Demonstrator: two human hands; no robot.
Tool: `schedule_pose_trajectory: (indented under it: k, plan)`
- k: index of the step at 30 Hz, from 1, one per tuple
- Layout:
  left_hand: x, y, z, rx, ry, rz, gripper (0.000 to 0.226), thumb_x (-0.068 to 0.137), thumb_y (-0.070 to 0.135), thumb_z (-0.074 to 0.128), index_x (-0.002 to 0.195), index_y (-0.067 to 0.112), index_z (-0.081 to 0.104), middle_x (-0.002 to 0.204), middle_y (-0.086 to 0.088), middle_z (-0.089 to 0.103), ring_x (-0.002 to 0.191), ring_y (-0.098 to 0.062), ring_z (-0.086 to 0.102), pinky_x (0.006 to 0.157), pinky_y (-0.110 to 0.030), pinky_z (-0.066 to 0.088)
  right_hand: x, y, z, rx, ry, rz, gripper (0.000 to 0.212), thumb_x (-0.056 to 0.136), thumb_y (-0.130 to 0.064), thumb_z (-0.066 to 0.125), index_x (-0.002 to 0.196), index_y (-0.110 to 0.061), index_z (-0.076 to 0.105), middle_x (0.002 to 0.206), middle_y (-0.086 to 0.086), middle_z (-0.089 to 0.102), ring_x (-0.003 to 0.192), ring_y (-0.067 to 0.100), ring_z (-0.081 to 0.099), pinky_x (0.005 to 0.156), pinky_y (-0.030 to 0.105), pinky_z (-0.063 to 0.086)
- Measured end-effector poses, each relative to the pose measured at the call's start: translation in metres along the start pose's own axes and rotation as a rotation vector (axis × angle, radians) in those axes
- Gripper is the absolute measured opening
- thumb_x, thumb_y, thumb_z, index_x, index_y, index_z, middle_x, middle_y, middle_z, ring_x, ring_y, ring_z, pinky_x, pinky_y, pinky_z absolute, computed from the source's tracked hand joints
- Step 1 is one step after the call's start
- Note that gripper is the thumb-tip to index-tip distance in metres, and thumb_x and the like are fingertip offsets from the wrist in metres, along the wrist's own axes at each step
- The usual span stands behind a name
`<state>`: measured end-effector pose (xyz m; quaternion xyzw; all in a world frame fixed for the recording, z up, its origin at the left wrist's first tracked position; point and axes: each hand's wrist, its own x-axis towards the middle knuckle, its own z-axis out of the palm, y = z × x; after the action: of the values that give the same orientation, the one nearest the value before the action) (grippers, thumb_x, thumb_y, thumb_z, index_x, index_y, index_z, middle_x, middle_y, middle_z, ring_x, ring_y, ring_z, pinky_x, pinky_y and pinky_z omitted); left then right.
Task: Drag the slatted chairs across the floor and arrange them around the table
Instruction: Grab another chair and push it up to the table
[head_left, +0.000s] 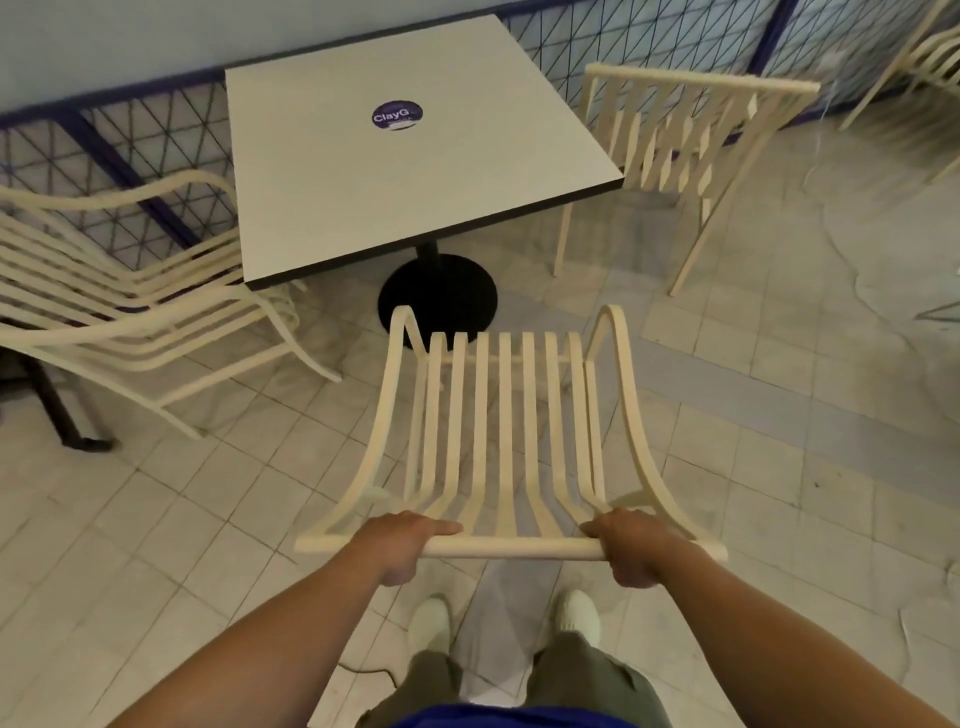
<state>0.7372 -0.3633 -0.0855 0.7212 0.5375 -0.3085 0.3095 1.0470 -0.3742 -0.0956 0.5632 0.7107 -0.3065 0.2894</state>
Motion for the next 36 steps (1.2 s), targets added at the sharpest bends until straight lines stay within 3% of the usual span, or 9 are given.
schedule_pose_trajectory:
  k: [10,16,25,31,36]
  plan:
    - [-0.002,0.057,0.010,-0.138,0.043,-0.072,0.084,0.095,-0.001,0.052,0.153,0.054,0.025,0.136,-0.003,0.054,0.108,-0.026,0.061,0.080,-0.032,0.047,0.007,0.052,-0.026,-0.140,-0.010,-0.093,0.057,0.089,-0.013,0.066,0.141,-0.031,0.051,0.126,0.001,0.059,0.111,0.020,0.060,0.099,0.037,0.050]
    - [0.001,0.079,0.012,-0.204,0.039,-0.100,0.087,0.094,-0.003,0.051,0.153,0.056,0.023,0.133,-0.002,0.055,0.104,-0.025,0.063,0.084,-0.035,0.053,0.010,0.069,-0.037,-0.212,-0.011,-0.097,0.062,0.089,-0.010,0.066,0.143,-0.033,0.049,0.128,0.000,0.058,0.110,0.020,0.060,0.096,0.035,0.051]
    - [0.008,0.078,0.007,-0.229,-0.009,-0.082,0.088,0.092,0.002,0.052,0.153,0.055,0.021,0.127,-0.002,0.054,0.100,-0.024,0.062,0.086,-0.038,0.056,0.009,0.071,-0.037,-0.186,0.064,-0.039,0.063,0.091,-0.016,0.063,0.144,-0.044,0.045,0.129,-0.005,0.059,0.110,0.016,0.060,0.095,0.033,0.051]
    - [0.002,0.080,0.010,-0.200,0.022,-0.103,0.081,0.096,0.003,0.049,0.154,0.055,0.024,0.131,-0.003,0.056,0.106,-0.026,0.062,0.083,-0.037,0.053,0.006,0.073,-0.039,-0.126,0.015,-0.059,0.057,0.088,-0.021,0.063,0.139,-0.044,0.050,0.126,-0.006,0.061,0.108,0.016,0.061,0.092,0.032,0.050]
    - [0.002,0.086,0.007,-0.194,0.014,-0.155,0.085,0.095,-0.002,0.048,0.154,0.054,0.024,0.136,-0.004,0.053,0.110,-0.027,0.062,0.084,-0.037,0.053,0.007,0.090,-0.044,-0.111,-0.046,-0.112,0.070,0.086,-0.021,0.061,0.148,-0.046,0.039,0.134,-0.003,0.055,0.115,0.019,0.057,0.097,0.034,0.048]
